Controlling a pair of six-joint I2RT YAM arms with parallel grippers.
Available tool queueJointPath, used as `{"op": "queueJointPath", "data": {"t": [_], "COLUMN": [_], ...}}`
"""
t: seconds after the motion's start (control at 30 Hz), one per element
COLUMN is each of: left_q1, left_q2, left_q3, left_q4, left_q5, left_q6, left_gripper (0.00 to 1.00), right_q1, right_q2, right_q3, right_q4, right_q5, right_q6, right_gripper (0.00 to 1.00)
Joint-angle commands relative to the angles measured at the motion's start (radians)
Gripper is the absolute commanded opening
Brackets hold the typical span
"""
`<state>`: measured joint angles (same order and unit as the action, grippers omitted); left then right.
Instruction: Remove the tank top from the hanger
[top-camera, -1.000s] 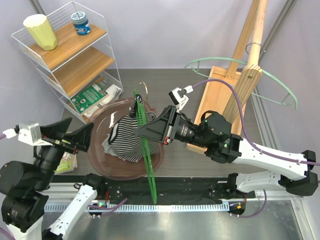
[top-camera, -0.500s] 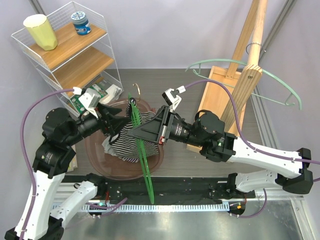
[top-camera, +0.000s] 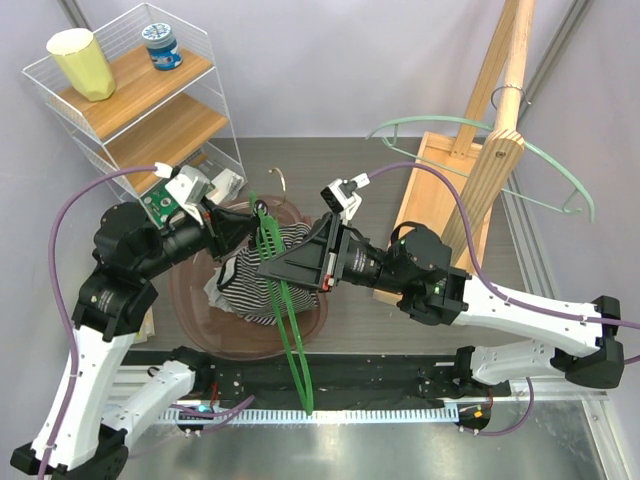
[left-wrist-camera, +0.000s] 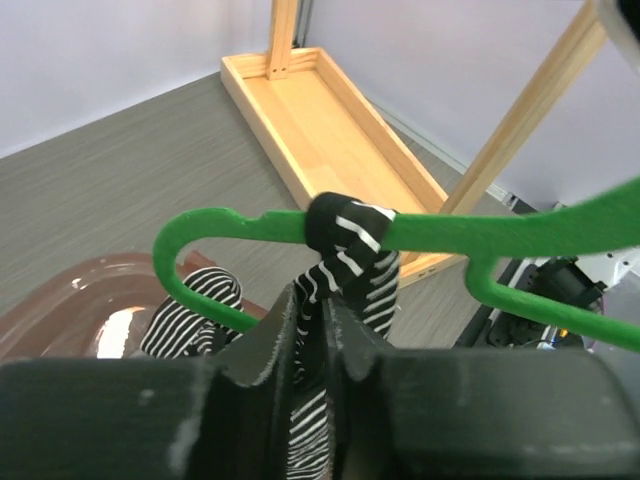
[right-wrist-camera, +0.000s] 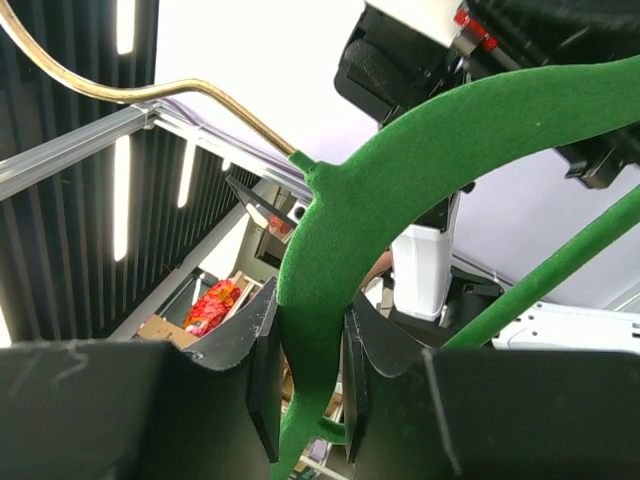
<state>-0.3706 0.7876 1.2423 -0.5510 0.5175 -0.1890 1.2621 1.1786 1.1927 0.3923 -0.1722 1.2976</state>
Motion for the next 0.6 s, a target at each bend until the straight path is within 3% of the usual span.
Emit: {"op": "queueJointPath", "data": {"t": [0.0, 0.03, 0.1, 0.2, 0.23, 0.33, 0.5, 0.57], "left_q1": [0.006, 0.006, 0.006, 0.006, 0.006, 0.006, 0.006, 0.006], "left_q2": [0.030, 0.041, 0.051, 0.091, 0.116, 0.154, 0.179, 0.162], "left_q3": [0.040, 0.048, 0.057, 0.097, 0.117, 0.132, 0.083, 0.052], "left_q4": [0.034, 0.033, 0.030, -0.042, -0.093, -0.156, -0.168, -0.176], "left_q5": [-0.081, -0.100, -0.152, -0.376, -0.507, -0.637, -0.695, -0.666], "left_q6": [0.010, 0.005, -0.001, -0.013, -0.012, 0.026, 0.037, 0.023], "left_gripper": [0.09, 0.00, 0.00, 0.00, 0.00, 0.00, 0.00, 0.01], "right_q1": [0.000, 0.000, 0.000, 0.000, 0.000, 0.000, 0.002, 0.002], "right_q2": [-0.045, -0.050, -0.060, -0.083, -0.092, -0.117, -0.138, -0.158], "right_q3": [-0.004, -0.008, -0.010, -0.021, -0.031, -0.054, -0.071, -0.038], "right_q4": [0.099, 0.099, 0.091, 0.069, 0.065, 0.052, 0.151, 0.053], "right_q5": [-0.024, -0.026, -0.027, -0.030, -0.036, -0.087, -0.193, -0.153], "right_q6": [0.020, 0.019, 0.019, 0.014, 0.017, 0.041, 0.128, 0.071], "right_gripper": [0.01, 0.01, 0.01, 0.01, 0.01, 0.01, 0.01, 0.01]}}
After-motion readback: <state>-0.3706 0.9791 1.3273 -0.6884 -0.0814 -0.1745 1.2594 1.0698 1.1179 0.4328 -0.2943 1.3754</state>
